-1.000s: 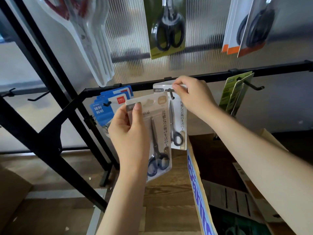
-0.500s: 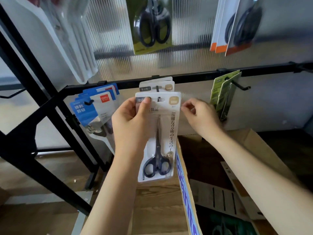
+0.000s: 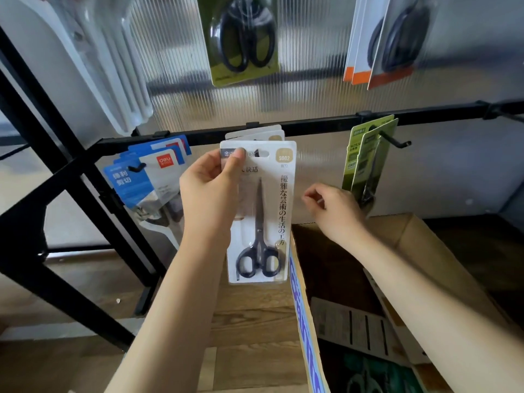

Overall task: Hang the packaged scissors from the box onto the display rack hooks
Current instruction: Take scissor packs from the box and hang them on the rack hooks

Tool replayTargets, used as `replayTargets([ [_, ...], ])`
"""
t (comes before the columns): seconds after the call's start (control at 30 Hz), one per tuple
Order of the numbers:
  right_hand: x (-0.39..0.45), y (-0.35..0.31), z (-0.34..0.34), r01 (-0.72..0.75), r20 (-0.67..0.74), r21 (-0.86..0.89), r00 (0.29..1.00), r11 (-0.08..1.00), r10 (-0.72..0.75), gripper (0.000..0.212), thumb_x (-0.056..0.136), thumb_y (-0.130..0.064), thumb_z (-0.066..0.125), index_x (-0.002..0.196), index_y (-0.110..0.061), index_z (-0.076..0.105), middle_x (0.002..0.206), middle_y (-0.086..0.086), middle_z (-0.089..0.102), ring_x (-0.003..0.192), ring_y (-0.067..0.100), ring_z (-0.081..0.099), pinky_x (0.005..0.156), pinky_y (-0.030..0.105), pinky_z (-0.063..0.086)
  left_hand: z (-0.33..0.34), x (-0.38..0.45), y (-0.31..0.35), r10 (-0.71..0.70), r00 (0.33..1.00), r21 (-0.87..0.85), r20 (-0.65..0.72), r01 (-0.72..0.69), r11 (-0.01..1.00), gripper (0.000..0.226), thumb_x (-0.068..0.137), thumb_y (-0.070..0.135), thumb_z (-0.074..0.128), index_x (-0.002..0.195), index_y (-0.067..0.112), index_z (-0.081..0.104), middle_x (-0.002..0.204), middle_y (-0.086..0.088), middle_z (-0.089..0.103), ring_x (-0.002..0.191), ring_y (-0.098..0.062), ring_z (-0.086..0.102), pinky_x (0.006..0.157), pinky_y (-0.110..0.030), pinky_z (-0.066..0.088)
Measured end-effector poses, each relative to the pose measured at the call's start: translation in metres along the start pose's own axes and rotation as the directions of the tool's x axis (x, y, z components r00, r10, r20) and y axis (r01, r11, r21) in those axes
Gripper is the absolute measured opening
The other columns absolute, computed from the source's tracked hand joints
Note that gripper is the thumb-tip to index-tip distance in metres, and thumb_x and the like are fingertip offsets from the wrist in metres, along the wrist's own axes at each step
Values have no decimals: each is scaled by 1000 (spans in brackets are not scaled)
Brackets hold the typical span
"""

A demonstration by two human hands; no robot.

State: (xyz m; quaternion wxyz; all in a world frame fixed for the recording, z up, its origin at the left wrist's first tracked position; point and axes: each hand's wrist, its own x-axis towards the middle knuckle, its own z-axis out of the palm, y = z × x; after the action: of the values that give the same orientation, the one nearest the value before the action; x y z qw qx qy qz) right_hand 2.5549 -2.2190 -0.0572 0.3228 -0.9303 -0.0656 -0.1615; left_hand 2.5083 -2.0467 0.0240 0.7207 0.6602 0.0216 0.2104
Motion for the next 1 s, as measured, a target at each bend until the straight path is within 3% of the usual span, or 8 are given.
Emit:
replayTargets([
  [0.1, -2, 3, 2, -18, 28, -6, 999, 1000, 18, 15, 95, -24, 53, 103, -18, 63, 97, -5, 64, 82, 9, 54, 56, 10, 32, 0, 3, -2, 9, 1000, 14, -3, -9, 1000, 12, 90, 20, 62, 84, 10, 66, 78, -11, 61, 70, -21, 53, 64, -37, 46],
  [0.23, -4, 7, 1, -31, 33, -10, 999, 999, 31, 15, 95, -25, 53, 104, -18, 63, 98, -4, 63, 80, 8, 53, 55, 10, 31, -1, 2, -4, 36, 999, 39, 2, -37, 999, 15, 92, 23, 59, 80, 15, 65, 74, -1, 65, 69, -13, 59, 66, -33, 52],
  [0.43, -8, 9, -1, -27, 40, -18, 999, 999, 27, 17, 96, -25, 52, 106, -17, 63, 100, -4, 63, 81, 7, 52, 55, 11, 30, -1, 3, -6, 56, 998, 84, 2, -55, 995, 16, 93, 25, 58, 80, 17, 63, 77, -1, 65, 74, -16, 59, 75, -41, 53],
  [0.57, -10, 10, -3, -27, 55, -15, 998, 1000, 27, 18, 96, -25, 51, 107, -17, 62, 101, -3, 64, 82, 8, 53, 58, 14, 36, -2, 5, -11, 58, 997, 160, -42, -51, 986, 21, 93, 29, 58, 73, 20, 58, 70, 1, 62, 67, -14, 58, 66, -37, 53],
  [0.7, -10, 12, -2, -19, 49, -22, 999, 1000, 20, 18, 96, -25, 51, 107, -17, 63, 102, -3, 65, 81, 8, 53, 57, 12, 34, -2, 13, -18, 31, 996, 199, -84, -14, 980, 23, 92, 31, 58, 73, 19, 58, 70, -1, 60, 68, -17, 56, 69, -42, 54],
  [0.9, -15, 12, -2, -25, 75, -5, 997, 1000, 26, 20, 97, -25, 51, 110, -16, 63, 105, -2, 65, 84, 9, 53, 69, 22, 41, 5, 33, -26, 61, 992, 279, -109, -28, 960, 21, 92, 34, 57, 82, 17, 60, 70, 5, 58, 63, -9, 53, 63, -28, 48],
  [1.0, -16, 14, -1, -31, 71, -14, 997, 999, 32, 20, 97, -25, 50, 109, -16, 62, 104, -2, 64, 83, 9, 53, 66, 22, 40, 7, 41, -29, 71, 991, 304, -114, -34, 952, 22, 92, 35, 57, 87, 14, 63, 72, 5, 58, 65, -6, 52, 63, -23, 45],
])
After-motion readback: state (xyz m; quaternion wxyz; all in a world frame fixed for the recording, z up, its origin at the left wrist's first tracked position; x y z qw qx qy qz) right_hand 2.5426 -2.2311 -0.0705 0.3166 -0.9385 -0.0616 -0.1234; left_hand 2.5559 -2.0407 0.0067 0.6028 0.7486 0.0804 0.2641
